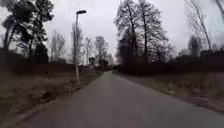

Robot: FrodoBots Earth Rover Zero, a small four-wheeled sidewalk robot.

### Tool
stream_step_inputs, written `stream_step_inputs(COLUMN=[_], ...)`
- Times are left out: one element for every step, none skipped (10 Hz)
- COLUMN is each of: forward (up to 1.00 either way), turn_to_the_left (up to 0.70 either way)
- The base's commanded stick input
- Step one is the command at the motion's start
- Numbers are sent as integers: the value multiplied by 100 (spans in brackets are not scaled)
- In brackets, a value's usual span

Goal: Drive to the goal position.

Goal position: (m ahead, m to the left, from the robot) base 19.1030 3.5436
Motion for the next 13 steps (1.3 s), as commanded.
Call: stream_step_inputs(forward=[100,100,100,100,100,100,100,100,100,100,100,100,100], turn_to_the_left=[0,0,0,0,0,0,0,0,0,0,5,17,30])
